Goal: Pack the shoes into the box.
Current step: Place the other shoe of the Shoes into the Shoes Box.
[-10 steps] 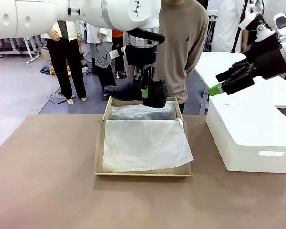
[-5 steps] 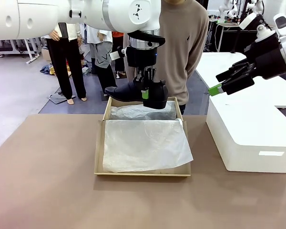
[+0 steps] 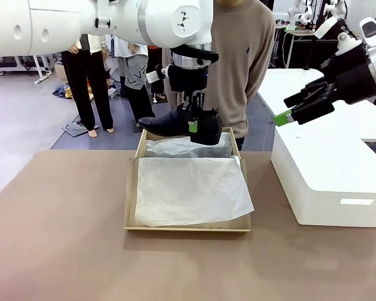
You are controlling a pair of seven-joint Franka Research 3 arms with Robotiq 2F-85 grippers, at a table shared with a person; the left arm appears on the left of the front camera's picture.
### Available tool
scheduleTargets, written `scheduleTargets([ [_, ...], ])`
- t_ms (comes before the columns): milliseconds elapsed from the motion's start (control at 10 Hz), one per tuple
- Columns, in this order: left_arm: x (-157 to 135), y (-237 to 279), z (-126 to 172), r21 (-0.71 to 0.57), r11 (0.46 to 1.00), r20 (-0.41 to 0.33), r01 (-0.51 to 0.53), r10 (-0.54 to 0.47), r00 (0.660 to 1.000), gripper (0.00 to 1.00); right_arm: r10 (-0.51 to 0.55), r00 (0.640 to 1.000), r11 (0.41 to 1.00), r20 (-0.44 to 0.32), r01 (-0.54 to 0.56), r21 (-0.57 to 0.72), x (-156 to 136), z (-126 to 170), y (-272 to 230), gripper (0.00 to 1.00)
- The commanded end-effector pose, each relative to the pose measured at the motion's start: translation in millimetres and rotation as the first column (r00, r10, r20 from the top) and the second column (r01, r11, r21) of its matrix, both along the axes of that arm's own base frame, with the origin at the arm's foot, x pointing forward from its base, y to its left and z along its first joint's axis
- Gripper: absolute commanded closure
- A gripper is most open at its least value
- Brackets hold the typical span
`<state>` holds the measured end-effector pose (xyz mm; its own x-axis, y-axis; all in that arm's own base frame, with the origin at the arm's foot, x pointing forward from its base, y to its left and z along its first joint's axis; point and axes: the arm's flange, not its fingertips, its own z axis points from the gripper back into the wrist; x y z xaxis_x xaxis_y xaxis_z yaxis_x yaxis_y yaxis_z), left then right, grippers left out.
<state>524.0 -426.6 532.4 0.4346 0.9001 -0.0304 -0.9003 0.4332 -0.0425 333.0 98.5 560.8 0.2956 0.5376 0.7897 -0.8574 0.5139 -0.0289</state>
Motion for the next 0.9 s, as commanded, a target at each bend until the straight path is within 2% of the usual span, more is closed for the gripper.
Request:
scheduleTargets([
  [0,6.2,-24.4,4.4,0.036,0.993,0.033,-0.116,0.115,0.993,1.0,0.015,1.0,1.0,0.007,-0.015,0.012,1.9,-0.2,-0.4,0.0],
  [500,13.2,-63.1,-2.0,0.075,0.942,0.08,-0.327,0.321,0.944,1.0,0.015,1.0,1.0,0.007,-0.015,0.012,1.9,-0.2,-0.4,0.0],
  [800,16.1,-68.5,-11.3,0.021,0.921,0.072,-0.39,0.387,0.919,1.0,0.015,1.0,1.0,0.007,-0.015,0.012,1.9,-0.2,-0.4,0.0],
])
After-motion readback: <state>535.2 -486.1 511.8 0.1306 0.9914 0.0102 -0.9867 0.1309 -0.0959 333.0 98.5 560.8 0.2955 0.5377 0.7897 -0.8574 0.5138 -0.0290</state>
